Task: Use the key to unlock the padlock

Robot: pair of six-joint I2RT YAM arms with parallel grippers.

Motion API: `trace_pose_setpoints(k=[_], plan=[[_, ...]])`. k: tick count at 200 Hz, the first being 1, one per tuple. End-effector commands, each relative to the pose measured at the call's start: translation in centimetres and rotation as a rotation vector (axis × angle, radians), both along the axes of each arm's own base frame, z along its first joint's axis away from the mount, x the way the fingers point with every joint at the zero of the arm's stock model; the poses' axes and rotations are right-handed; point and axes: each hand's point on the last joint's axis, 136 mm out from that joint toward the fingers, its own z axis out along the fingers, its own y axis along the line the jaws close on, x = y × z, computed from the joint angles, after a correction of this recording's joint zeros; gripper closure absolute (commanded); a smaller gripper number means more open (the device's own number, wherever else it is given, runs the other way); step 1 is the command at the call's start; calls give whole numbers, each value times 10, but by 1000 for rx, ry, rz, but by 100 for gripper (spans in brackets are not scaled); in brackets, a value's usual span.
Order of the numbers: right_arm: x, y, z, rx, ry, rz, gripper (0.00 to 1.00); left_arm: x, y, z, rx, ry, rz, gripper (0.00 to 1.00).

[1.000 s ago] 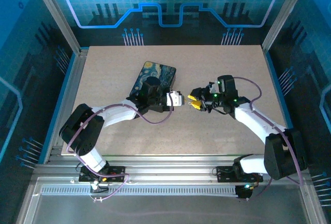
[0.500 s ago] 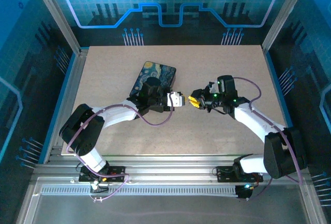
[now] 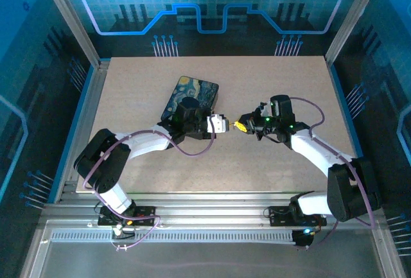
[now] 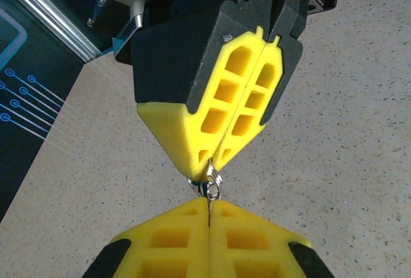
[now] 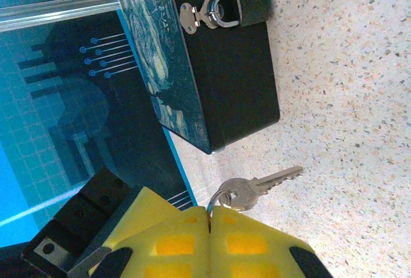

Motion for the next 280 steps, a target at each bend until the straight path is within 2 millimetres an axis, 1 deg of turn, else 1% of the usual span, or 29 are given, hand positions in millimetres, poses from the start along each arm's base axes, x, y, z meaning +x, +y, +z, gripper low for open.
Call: trace_pose_setpoints(k=[1,14,22,44,48,73,88,103,113,125,137,151,165,172,183,203,216,280], plan=[[3,-5,-6,16,-2,-31,98,1,-5,5,-54,13,15,85],[5,-9,-6,25,-5,-60,99,3,-4,4,-59,43,41,77],[7,-13,-7,24,-11,-81,100,3,-3,4,-68,73,56,71],[12,-26,-5,-7,-37,-124,100,-5,-3,4,-80,214,57,57],[12,-28,-5,-14,-43,-129,100,-8,-3,4,-80,243,54,56],[19,-37,-3,-52,-76,-151,100,-19,-5,3,-107,394,42,57],[24,-40,-1,-75,-113,-149,100,-14,-6,10,-153,516,94,59],[28,-40,1,-104,-168,-121,100,0,-3,23,-210,708,194,63],[30,-37,3,-110,-208,-91,100,18,2,34,-261,871,304,66],[32,-34,6,-110,-258,-62,100,41,10,39,-316,1101,443,72],[34,-32,7,-107,-289,-49,100,56,15,35,-354,1289,516,77],[36,-31,10,-97,-327,-48,100,65,17,30,-400,1443,564,77],[38,-29,16,-88,-369,-50,100,64,14,25,-423,1554,574,75],[39,-27,17,-87,-383,-48,100,61,10,25,-419,1601,556,74],[40,-25,19,-86,-400,-52,100,59,8,22,-426,1650,567,73],[42,-22,22,-69,-426,-62,100,57,9,13,-415,1680,603,72],[46,-21,23,-61,-430,-74,100,56,8,10,-415,1698,606,70],[62,0,19,-12,-418,-64,100,54,8,4,-396,1696,612,69]])
